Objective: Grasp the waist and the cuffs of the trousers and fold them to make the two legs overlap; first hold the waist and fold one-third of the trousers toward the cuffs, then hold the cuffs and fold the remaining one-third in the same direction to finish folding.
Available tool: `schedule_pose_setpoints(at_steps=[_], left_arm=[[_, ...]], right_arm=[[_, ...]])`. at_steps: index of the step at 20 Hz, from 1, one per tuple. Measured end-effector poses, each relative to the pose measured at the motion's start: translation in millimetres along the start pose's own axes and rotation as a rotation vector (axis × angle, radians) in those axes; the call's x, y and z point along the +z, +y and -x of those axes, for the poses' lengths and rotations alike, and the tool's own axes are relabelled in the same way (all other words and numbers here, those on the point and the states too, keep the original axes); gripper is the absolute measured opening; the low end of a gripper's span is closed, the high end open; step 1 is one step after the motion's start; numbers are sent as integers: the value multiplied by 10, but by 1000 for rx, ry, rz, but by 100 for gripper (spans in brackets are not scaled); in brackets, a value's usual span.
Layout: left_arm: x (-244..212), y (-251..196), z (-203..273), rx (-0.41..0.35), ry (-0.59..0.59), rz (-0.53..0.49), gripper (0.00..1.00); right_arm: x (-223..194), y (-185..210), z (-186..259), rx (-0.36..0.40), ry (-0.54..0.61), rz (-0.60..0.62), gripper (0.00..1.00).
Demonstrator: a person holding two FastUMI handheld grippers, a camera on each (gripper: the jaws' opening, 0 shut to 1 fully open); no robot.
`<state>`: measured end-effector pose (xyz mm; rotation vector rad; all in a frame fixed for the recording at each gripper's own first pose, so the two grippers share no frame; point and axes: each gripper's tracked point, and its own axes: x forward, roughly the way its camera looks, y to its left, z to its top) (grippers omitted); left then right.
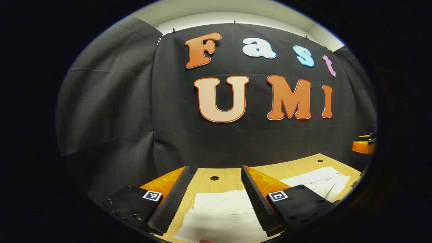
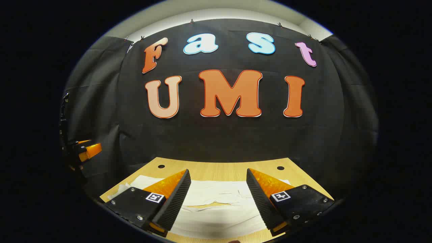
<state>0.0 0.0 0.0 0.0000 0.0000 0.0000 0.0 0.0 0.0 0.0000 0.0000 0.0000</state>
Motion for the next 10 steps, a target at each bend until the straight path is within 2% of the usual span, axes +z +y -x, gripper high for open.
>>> schedule_pose_setpoints(at_steps=[10], left_arm=[[-11,1,53,0,7,6,98]], right_arm=[[1,-39,56,-6,-1,-7,99]])
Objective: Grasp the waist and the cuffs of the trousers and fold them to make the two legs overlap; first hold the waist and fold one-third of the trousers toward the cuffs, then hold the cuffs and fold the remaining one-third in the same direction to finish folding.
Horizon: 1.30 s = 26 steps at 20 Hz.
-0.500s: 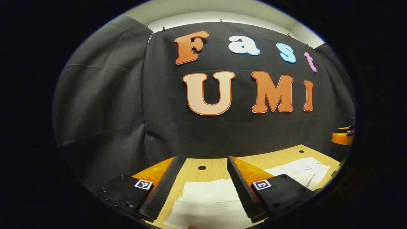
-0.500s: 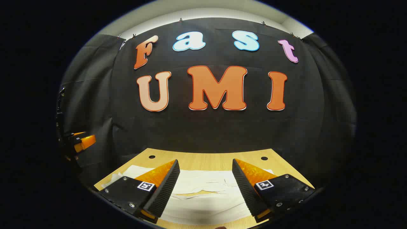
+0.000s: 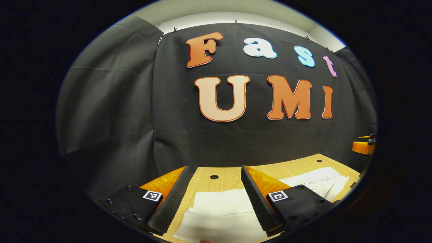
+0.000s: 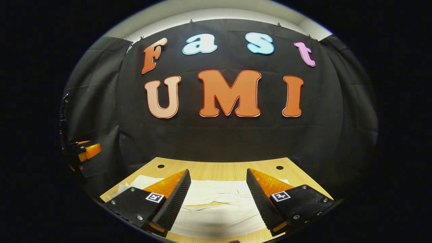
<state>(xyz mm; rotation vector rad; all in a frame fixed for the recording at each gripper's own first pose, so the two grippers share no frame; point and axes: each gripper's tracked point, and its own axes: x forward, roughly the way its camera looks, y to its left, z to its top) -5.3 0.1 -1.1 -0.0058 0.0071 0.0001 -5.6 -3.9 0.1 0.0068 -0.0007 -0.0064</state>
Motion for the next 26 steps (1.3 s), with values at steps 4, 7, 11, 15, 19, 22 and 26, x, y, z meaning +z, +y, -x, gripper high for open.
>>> schedule_pose_setpoints(at_steps=[4,7,11,15,19,22,26], left_arm=[[-5,-18,31,-2,2,-4,99],[0,-32,47,-5,3,-8,99],[26,-49,60,-11,-1,-12,98],[4,-75,61,-14,3,-15,98],[-7,-104,88,-19,2,-15,98],[-10,-126,123,-22,-2,-17,99],[13,-170,139,-20,-6,-26,99]], right_arm=[[12,-6,33,-2,0,2,99],[18,-25,52,-4,-1,1,99],[6,-31,66,-7,3,-4,99],[-5,-52,112,-14,4,0,99],[-26,-118,159,-29,6,0,99],[-70,-197,177,-41,17,-23,99],[-232,-408,173,-68,65,-127,99]])
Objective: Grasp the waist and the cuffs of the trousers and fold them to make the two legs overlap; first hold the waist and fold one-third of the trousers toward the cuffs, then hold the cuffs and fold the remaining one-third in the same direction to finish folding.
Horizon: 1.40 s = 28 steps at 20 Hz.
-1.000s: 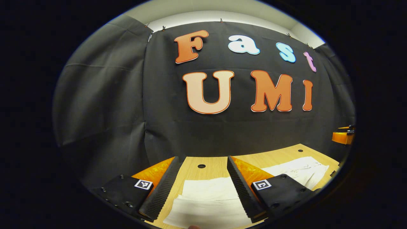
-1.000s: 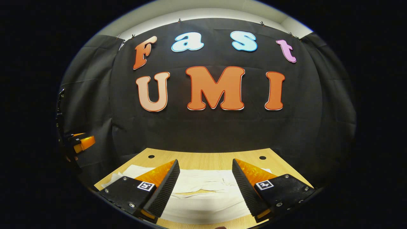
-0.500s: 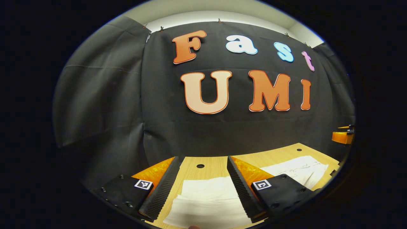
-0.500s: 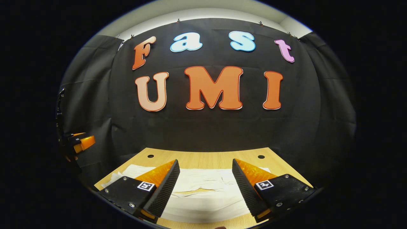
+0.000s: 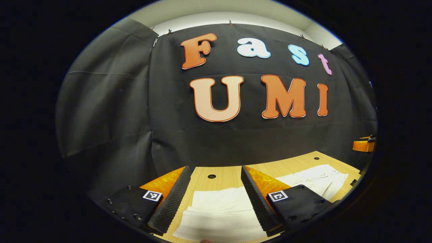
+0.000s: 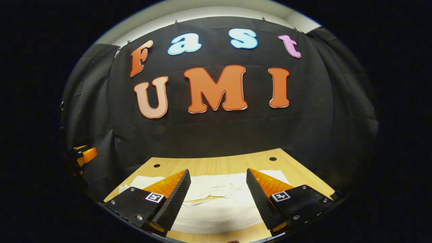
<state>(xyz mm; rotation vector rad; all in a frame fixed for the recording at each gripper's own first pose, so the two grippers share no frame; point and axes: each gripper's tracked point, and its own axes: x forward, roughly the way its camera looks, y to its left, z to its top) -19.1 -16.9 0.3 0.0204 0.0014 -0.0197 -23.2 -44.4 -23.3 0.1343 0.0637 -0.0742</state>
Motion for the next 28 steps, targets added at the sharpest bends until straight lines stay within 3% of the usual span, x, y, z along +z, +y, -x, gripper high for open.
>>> schedule_pose_setpoints(at_steps=[5,16,21,28], left_arm=[[5,-88,-6,9,6,2,98],[-43,-363,-225,65,45,8,99],[-3,-535,-329,94,65,-1,100],[-78,-788,-509,132,99,-16,99]], right_arm=[[-233,-470,-80,-70,84,-194,99],[-1252,-1498,-377,-211,386,-915,98],[-1824,-2020,-484,-327,507,-983,98],[-2421,-2280,-726,-379,691,-1042,98]])
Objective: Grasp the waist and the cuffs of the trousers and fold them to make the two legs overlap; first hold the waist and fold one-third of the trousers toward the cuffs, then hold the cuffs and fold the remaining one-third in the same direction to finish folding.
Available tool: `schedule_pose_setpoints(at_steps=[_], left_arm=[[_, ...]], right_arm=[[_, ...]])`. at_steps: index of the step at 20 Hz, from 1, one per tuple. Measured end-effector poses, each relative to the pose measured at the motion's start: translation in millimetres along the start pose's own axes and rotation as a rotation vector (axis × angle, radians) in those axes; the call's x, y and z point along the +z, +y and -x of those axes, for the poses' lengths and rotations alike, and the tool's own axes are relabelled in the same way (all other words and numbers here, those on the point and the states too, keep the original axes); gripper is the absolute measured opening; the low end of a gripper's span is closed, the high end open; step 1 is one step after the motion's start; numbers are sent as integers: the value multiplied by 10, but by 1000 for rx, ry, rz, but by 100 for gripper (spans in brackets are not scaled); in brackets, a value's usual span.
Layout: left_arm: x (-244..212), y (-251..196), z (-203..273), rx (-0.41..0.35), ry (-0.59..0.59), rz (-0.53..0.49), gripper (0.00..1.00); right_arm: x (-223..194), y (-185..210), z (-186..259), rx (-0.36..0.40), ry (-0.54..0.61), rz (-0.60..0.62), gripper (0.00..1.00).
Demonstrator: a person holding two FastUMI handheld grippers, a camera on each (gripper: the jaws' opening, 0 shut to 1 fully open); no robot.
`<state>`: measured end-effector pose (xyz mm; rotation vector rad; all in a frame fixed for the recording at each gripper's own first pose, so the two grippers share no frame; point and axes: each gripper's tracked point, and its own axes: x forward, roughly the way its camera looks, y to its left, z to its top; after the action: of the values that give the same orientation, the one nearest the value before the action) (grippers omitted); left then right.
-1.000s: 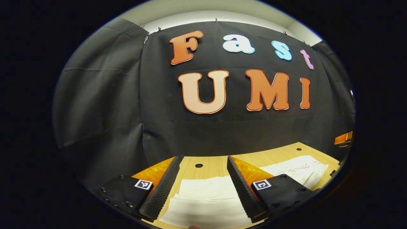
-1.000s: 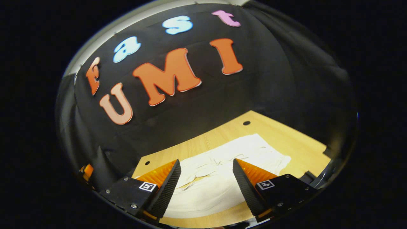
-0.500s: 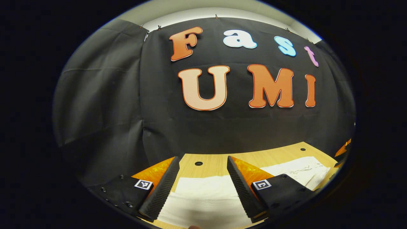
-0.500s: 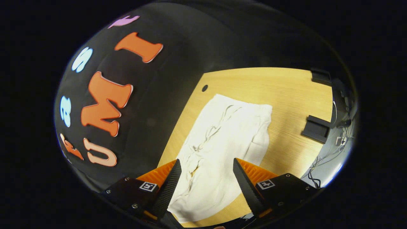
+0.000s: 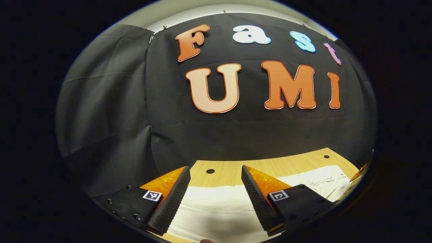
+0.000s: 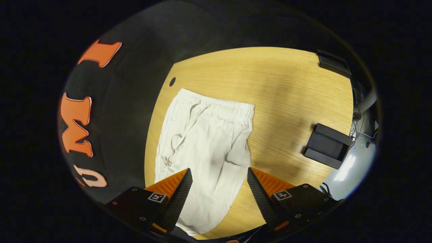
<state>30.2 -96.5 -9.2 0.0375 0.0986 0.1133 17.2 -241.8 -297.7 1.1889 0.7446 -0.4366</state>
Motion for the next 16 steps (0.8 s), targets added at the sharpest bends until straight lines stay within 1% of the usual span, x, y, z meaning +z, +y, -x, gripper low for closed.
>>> schedule_pose_setpoints(at_steps=[2,4,6,8,11,14,15,16], left_arm=[[-8,-51,-42,10,8,-4,100],[-25,-97,-75,18,19,-5,100],[-49,-141,-108,29,26,-1,100],[-70,-165,-136,35,34,9,100],[-109,-223,-174,41,47,23,100],[-146,-203,-179,49,66,44,100],[-156,-182,-173,54,74,52,100],[-180,-170,-176,60,82,59,100]], right_arm=[[41,-50,-110,-19,21,-13,99],[76,-137,-202,-54,35,2,98],[110,-157,-249,-64,48,-9,98],[95,-119,-284,-49,70,-29,99],[109,-46,-353,-38,89,-21,98],[119,89,-438,-9,109,-41,98],[115,92,-475,-10,111,-49,98],[113,109,-515,-5,115,-55,91]])
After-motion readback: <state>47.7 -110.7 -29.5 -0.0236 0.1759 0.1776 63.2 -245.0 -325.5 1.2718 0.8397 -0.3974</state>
